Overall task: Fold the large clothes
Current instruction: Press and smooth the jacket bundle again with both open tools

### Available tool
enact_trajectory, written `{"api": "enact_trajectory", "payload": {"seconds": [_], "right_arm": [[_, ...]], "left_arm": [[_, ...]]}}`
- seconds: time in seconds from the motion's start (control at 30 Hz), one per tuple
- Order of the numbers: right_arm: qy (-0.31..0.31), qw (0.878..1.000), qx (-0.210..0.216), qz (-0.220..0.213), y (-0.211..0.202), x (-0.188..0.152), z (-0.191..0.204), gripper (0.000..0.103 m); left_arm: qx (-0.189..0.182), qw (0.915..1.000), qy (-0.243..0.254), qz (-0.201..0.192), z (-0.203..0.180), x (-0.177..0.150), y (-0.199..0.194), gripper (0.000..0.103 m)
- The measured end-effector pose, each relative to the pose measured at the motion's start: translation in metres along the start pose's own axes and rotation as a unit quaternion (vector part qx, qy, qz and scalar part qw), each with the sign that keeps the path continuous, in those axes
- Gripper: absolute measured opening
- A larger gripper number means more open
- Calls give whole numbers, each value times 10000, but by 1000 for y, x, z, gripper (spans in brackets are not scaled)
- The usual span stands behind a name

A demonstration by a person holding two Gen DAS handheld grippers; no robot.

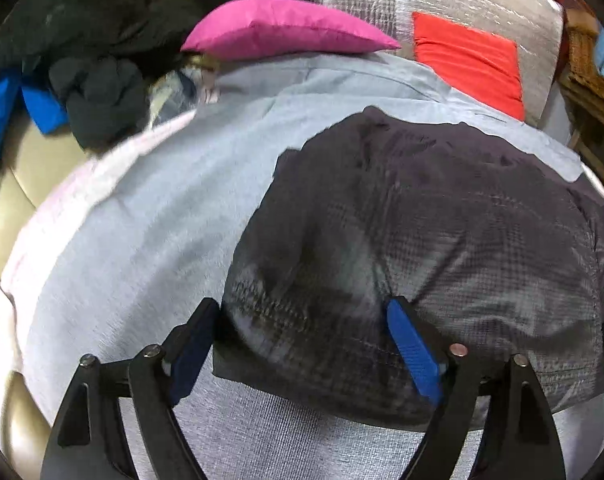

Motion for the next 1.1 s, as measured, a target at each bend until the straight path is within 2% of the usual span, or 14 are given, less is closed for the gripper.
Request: {"api": "enact_trajectory", "payload": {"seconds": [0.1, 0.13, 0.2, 0.27, 0.3, 0.37, 0.43, 0.53, 0.67, 0.77, 0.9, 1.1], "right_arm": [[-38, 10000, -6, -16, 6, 4, 0, 101], [-27, 10000, -2, 2, 5, 4, 0, 102], [-32, 9999, 7, 117, -1, 5, -2, 101], [-18, 9997, 169, 188, -10, 13, -2, 100], [25, 9995, 295, 107, -17, 21, -4, 100], [85, 9992, 351, -158, -34, 39, -10, 100], [151, 9990, 355, -210, -36, 59, -16, 100], [271, 9992, 248, -136, -21, 87, -26, 100], [364, 9991, 8, 214, 17, 106, -37, 100], [365, 9982, -139, 460, 38, 105, -41, 100], [189, 9967, -344, 704, 58, 96, -41, 102], [125, 9957, -435, 809, 66, 91, -43, 103]], "left_arm": [[-433, 9982, -385, 177, 8, -5, 8, 90], [-428, 9982, -380, 174, 9, -4, 6, 90], [-186, 9995, -231, 81, 8, 2, -8, 90], [66, 9995, -132, -279, 7, 15, -32, 90], [77, 9990, -83, -439, 3, 22, -41, 90], [38, 9976, 97, -679, -11, 39, -55, 90], [-121, 9957, 411, -820, -38, 60, -59, 90], [-232, 9935, 818, -757, -73, 81, -44, 90], [-256, 9938, 1024, -339, -107, 94, -14, 90], [-323, 9932, 1106, -166, -122, 92, 0, 90], [-343, 9912, 1252, 250, -136, 82, 26, 90], [-408, 9903, 1275, 373, -136, 79, 38, 92]]}}
Point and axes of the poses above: each gripper's, at about its wrist camera, not at the fingertips, and y roughly the way its jaws point, z to its left, x to its top, the point moved 6 cm from there along y, roughly the way its jaws point, and after that the axes turned 12 degrees about y, right-handed, at the moved point
